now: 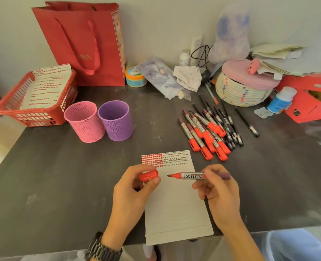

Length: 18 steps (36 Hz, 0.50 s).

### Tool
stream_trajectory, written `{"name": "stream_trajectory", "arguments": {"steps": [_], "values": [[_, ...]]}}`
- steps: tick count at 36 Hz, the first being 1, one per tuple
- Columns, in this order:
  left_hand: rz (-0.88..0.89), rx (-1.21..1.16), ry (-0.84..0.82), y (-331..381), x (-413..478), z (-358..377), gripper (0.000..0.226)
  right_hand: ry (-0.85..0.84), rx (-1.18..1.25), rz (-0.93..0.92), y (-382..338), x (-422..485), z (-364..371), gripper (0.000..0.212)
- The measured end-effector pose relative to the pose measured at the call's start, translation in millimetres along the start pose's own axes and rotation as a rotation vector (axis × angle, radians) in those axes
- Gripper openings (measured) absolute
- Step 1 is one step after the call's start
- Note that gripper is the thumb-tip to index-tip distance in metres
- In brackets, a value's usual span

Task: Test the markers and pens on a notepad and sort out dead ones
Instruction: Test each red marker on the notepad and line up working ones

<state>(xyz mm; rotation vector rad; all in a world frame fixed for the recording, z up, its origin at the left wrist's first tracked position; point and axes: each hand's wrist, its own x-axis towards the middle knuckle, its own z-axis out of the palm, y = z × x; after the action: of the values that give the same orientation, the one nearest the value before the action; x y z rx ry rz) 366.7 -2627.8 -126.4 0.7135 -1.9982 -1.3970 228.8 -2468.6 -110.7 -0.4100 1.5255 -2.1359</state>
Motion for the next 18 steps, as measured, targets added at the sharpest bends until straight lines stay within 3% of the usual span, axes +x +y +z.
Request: {"name": "stream_trajectory", "arguments": {"steps": [18], "values": [[0.067, 0.031, -0.071, 2.5, -2.8, -2.0, 0.027, -0.051, -0.251, -0.054, 0.8, -3.1, -1.5, 0.025]]}}
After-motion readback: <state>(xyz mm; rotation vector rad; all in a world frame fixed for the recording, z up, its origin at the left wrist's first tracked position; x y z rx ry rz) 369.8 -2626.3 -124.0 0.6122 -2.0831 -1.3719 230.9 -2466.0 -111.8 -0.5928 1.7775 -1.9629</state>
